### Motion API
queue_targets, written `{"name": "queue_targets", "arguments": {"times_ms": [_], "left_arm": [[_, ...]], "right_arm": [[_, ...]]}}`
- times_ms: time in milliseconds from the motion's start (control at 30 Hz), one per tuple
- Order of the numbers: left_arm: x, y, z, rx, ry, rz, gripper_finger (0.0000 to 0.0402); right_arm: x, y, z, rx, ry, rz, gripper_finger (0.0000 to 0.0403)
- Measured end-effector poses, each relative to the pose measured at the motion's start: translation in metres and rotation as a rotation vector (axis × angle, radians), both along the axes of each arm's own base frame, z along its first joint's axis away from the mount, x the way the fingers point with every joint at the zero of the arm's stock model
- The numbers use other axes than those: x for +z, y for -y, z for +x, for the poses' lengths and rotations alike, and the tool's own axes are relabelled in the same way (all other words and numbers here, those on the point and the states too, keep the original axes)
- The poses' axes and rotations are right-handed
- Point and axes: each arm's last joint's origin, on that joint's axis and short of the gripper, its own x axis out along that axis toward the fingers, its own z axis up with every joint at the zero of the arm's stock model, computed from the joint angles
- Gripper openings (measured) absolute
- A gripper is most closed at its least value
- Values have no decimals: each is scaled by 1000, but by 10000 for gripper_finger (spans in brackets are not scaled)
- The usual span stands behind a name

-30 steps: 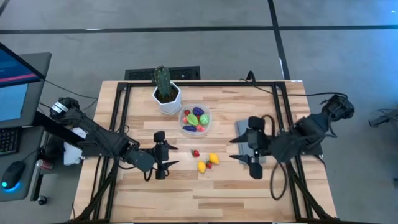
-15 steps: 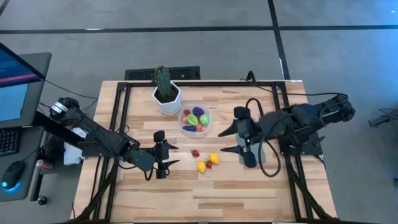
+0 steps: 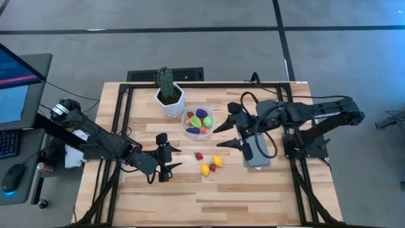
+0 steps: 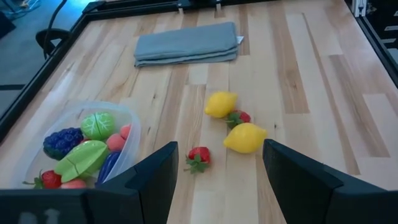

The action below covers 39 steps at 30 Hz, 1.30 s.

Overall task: Pick and placing Produce into tupperware
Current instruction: Put the left strawberry into the transparent bin

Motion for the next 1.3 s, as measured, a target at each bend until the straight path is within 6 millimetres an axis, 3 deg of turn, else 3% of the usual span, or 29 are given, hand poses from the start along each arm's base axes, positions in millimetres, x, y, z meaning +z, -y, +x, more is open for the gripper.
{"name": "queue_targets", "arguments": {"times_ms": [533, 800, 1000, 1200, 1300], "left_arm": [[-6, -4, -4, 7, -79, 41, 226], [-7, -12, 0, 9, -96, 11, 226], [-7, -18, 3, 23, -101, 25, 226], [-7, -23, 4, 23, -112, 55, 226], [-8, -26, 5, 24, -123, 54, 226]], "right_arm": [[-71, 21, -17, -29, 165, 159, 253], [-99, 27, -29, -59, 143, 191, 253], [-111, 38, -30, -185, -13, 344, 253], [-140, 46, -40, -287, -333, 341, 253], [-143, 43, -42, -266, -361, 280, 253]]}}
